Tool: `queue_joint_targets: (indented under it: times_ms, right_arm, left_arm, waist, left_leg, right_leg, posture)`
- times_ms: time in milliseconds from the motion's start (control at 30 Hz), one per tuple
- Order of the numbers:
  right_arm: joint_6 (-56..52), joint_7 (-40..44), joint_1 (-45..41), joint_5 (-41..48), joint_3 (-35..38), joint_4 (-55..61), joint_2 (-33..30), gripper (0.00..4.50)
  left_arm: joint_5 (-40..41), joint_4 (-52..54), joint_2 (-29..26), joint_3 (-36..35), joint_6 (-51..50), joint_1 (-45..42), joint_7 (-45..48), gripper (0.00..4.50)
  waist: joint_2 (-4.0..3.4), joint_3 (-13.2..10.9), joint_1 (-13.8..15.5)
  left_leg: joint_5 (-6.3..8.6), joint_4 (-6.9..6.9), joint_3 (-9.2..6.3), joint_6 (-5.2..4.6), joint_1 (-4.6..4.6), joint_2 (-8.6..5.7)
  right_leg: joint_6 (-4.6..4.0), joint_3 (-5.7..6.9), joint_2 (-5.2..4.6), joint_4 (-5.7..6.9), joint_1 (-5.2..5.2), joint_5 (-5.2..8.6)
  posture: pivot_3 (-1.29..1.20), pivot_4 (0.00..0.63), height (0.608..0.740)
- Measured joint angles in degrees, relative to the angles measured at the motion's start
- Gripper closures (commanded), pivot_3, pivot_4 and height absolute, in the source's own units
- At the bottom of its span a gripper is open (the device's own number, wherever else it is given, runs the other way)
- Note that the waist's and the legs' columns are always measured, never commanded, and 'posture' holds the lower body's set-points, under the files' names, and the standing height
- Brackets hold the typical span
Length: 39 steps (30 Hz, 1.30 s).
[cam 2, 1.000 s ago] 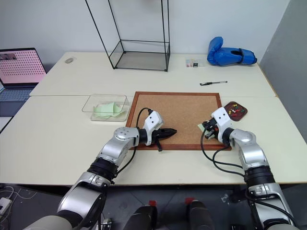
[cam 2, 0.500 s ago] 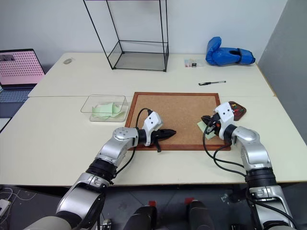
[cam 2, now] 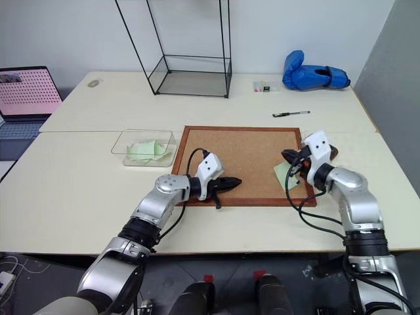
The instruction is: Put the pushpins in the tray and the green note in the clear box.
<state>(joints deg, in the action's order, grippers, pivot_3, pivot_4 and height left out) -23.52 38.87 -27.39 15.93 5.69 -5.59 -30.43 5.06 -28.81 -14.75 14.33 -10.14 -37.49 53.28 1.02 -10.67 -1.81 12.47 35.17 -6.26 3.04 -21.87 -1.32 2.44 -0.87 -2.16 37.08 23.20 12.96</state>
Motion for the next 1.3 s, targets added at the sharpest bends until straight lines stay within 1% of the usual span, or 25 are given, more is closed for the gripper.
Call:
queue_joint_targets:
  times_ms: [133, 200, 267, 400, 567, 700, 733, 767, 833, 900, 933, 967, 1000, 1033, 1100, 1167, 1200, 1300]
  right_arm:
    - [0.7, -1.2, -0.5, -2.0, 1.3, -2.4, -4.0, 4.42]
    - [2.2, -3.8, -1.6, -6.4, 0.7, -7.4, -6.8, 4.42]
    - [3.9, -6.0, -2.9, -9.6, 0.2, -11.8, -7.9, 4.42]
    - [6.9, -8.0, -5.6, -13.1, -1.7, -18.0, -7.8, 4.42]
    - [12.4, -9.6, -11.6, -16.9, -4.5, -28.5, -6.8, 4.42]
    - [16.4, -11.1, -14.8, -19.1, -5.5, -36.7, -6.0, 4.42]
    - [17.2, -11.4, -15.1, -19.4, -5.7, -38.1, -5.9, 3.94]
    - [17.8, -11.5, -15.6, -19.5, -5.8, -39.7, -5.8, 3.89]
    - [18.6, -11.6, -16.1, -19.7, -5.8, -41.5, -5.7, 3.44]
    - [19.3, -11.7, -16.6, -19.7, -5.8, -42.6, -5.6, 3.31]
    - [19.6, -11.7, -16.9, -19.7, -5.8, -43.4, -5.6, 2.91]
    - [19.9, -11.7, -16.9, -19.7, -5.8, -43.5, -5.5, 2.84]
    - [20.4, -11.6, -17.0, -19.7, -5.8, -43.9, -5.5, 2.67]
    - [20.5, -11.6, -17.0, -19.7, -5.8, -44.1, -5.5, 2.42]
    - [20.6, -11.6, -17.0, -19.6, -5.7, -44.1, -5.5, 2.11]
    - [20.7, -11.6, -17.1, -19.2, -5.4, -44.1, -5.5, 1.67]
    - [20.7, -11.6, -17.1, -19.1, -5.0, -44.1, -5.5, 1.55]
    - [20.2, -10.4, -16.8, -17.1, -3.3, -40.7, -5.7, 1.55]
  left_arm:
    - [0.0, 0.0, 0.0, 0.0, 0.0, 0.1, 0.0, 4.50]
    - [0.0, 0.1, 0.1, 0.0, 0.1, 0.1, 0.0, 4.50]
    - [0.0, 0.1, -0.1, -0.1, 0.2, 0.3, 0.1, 4.50]
    - [0.0, 0.1, 0.1, -0.1, 0.3, 0.4, 0.1, 4.50]
    - [0.0, 0.2, 0.5, -0.1, 0.3, 0.4, 0.1, 4.50]
    - [0.0, 0.5, 0.6, 0.0, 0.3, 0.6, 0.1, 4.50]
    - [0.0, 0.7, 0.5, 0.0, 0.3, 0.7, 0.1, 4.50]
    - [-0.1, 0.8, 0.5, 0.0, 0.2, 0.7, 0.1, 4.50]
    - [-0.1, 1.0, 0.4, 0.0, 0.1, 0.8, 0.1, 4.50]
    - [-0.2, 1.1, 0.4, 0.0, 0.1, 0.9, 0.1, 4.50]
    - [-0.3, 1.2, 0.4, 0.0, 0.0, 0.9, 0.1, 4.50]
    - [-0.4, 1.2, 0.4, 0.0, 0.0, 0.9, 0.1, 4.50]
    - [-0.4, 1.3, 0.4, 0.0, 0.0, 0.9, 0.1, 4.50]
    - [-0.4, 1.4, 0.4, 0.0, -0.1, 1.0, 0.1, 4.50]
    - [-0.4, 1.4, 0.4, 0.0, -0.1, 1.0, 0.1, 4.50]
    - [-0.5, 1.4, 0.4, 0.0, -0.1, 1.0, 0.1, 4.50]
    - [-0.5, 1.5, 0.4, 0.0, -0.1, 1.0, 0.1, 4.50]
    - [-0.5, 1.5, 0.4, 0.0, -0.1, 1.1, 0.1, 4.50]
  waist:
    - [0.00, 0.0, 0.0]
    - [0.00, 0.0, 0.0]
    - [-0.01, 0.0, 0.0]
    - [-0.08, 0.0, 0.0]
    - [-0.08, 0.0, -0.1]
    - [-0.08, 0.0, 0.0]
    - [-0.08, 0.0, 0.0]
    - [-0.08, 0.0, 0.0]
    - [-0.08, 0.0, -0.1]
    - [-0.08, 0.0, -0.1]
    - [-0.08, 0.0, -0.1]
    - [-0.08, 0.0, -0.1]
    - [-0.08, 0.0, -0.1]
    - [-0.08, 0.0, -0.1]
    - [-0.08, 0.0, -0.1]
    - [-0.08, 0.0, -0.1]
    - [-0.08, 0.0, -0.1]
    - [-0.09, 0.0, -0.1]
  left_leg:
    - [0.00, 0.00, 0.02, 0.00, 0.01, 0.00]
    - [0.00, 0.00, 0.05, 0.00, 0.01, -0.02]
    - [0.00, -0.01, 0.08, 0.00, 0.03, 0.00]
    - [0.00, -0.01, 0.10, -0.01, 0.04, -0.01]
    - [0.00, -0.01, 0.12, -0.01, 0.02, -0.03]
    - [0.00, -0.02, 0.12, -0.01, 0.00, -0.03]
    - [0.00, -0.02, 0.11, -0.01, 0.00, -0.02]
    - [0.00, -0.02, 0.13, -0.01, 0.00, -0.03]
    - [0.00, -0.02, 0.13, -0.01, 0.00, -0.02]
    - [0.01, -0.02, 0.13, -0.01, 0.01, -0.03]
    - [0.00, -0.02, 0.13, -0.01, 0.01, -0.03]
    - [0.00, -0.02, 0.13, -0.01, 0.01, -0.03]
    - [0.00, -0.02, 0.13, -0.01, 0.01, -0.03]
    - [0.01, -0.02, 0.13, -0.01, 0.01, -0.03]
    - [0.00, -0.02, 0.13, -0.01, 0.01, -0.03]
    - [0.00, -0.02, 0.13, -0.01, 0.01, -0.03]
    - [0.00, -0.02, 0.13, -0.01, 0.01, -0.03]
    - [0.01, -0.02, 0.13, -0.01, 0.01, -0.03]
  right_leg:
    - [0.00, -0.01, 0.00, 0.00, 0.00, 0.00]
    - [0.00, -0.02, -0.01, -0.01, 0.00, 0.00]
    - [0.00, -0.05, -0.01, -0.01, 0.00, 0.00]
    - [0.00, -0.08, -0.01, 0.00, 0.00, 0.00]
    - [0.03, -0.09, -0.02, -0.06, -0.01, -0.02]
    - [0.02, -0.10, -0.02, -0.08, -0.01, -0.02]
    - [0.02, -0.10, -0.02, -0.08, -0.01, -0.02]
    - [0.02, -0.11, -0.02, -0.08, -0.01, -0.02]
    - [0.02, -0.11, -0.02, -0.08, -0.01, -0.02]
    - [0.02, -0.12, -0.02, -0.07, -0.01, -0.02]
    - [0.02, -0.11, -0.02, -0.07, -0.01, -0.02]
    - [0.02, -0.12, -0.02, -0.07, -0.01, -0.02]
    - [0.02, -0.12, -0.02, -0.07, -0.01, -0.02]
    - [0.02, -0.12, -0.02, -0.07, -0.01, -0.02]
    - [0.02, -0.12, -0.02, -0.07, -0.01, -0.02]
    - [0.02, -0.12, -0.02, -0.07, -0.01, -0.02]
    - [0.02, -0.12, -0.02, -0.07, -0.01, -0.02]
    - [0.02, -0.12, -0.02, -0.06, -0.01, -0.02]
  posture:
    - [0.00, 0.150, 0.740]
    - [0.00, 0.150, 0.740]
    - [0.00, 0.150, 0.740]
    - [0.00, 0.150, 0.740]
    - [0.00, 0.150, 0.740]
    - [0.00, 0.150, 0.740]
    - [0.00, 0.150, 0.740]
    - [0.00, 0.150, 0.740]
    - [0.00, 0.150, 0.740]
    - [0.00, 0.150, 0.740]
    - [0.00, 0.150, 0.740]
    - [0.00, 0.150, 0.740]
    - [0.00, 0.150, 0.740]
    - [0.00, 0.150, 0.740]
    - [0.00, 0.150, 0.740]
    - [0.00, 0.150, 0.740]
    - [0.00, 0.150, 0.740]
    - [0.00, 0.150, 0.740]
